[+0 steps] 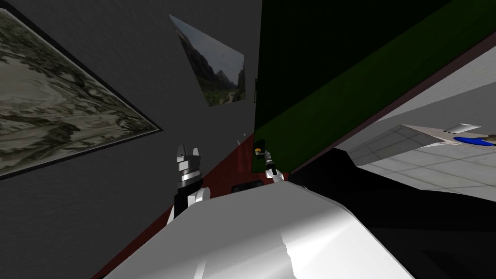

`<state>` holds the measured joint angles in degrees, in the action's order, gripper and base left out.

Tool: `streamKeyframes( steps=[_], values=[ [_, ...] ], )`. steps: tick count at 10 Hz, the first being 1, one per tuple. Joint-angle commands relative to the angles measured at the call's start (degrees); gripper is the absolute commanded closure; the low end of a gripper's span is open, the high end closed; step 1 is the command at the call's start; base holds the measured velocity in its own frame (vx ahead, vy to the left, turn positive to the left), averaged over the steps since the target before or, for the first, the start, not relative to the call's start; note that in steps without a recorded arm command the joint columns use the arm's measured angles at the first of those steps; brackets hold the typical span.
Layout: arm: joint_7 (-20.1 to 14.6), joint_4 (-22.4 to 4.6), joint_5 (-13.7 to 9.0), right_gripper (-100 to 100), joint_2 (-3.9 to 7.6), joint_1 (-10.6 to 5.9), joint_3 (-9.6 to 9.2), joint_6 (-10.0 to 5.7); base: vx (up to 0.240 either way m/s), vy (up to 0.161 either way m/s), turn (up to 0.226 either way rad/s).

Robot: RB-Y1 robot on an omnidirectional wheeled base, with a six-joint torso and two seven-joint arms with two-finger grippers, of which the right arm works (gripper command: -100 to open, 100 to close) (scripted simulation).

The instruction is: Push the door open

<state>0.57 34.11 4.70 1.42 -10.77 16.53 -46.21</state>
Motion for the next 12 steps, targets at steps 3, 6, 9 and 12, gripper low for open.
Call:
streamKeyframes(
  steps=[3, 6, 9, 12],
  values=[
    [1.43, 1.50, -0.87, 100, -1.59, 0.46, 1.53, 0.43, 0.149, 0.092, -0.107],
    [2.36, 1.64, -1.41, 100, -3.37, 0.46, 2.42, 0.51, 0.138, 0.088, -0.074],
    [2.49, 2.15, -1.86, 100, -2.84, 0.99, 3.38, 0.84, 0.065, 0.066, -0.051],
    [2.77, 2.05, -2.43, 100, -1.01, 1.01, 4.45, 0.66, 0.101, 0.036, -0.030]
  ],
)
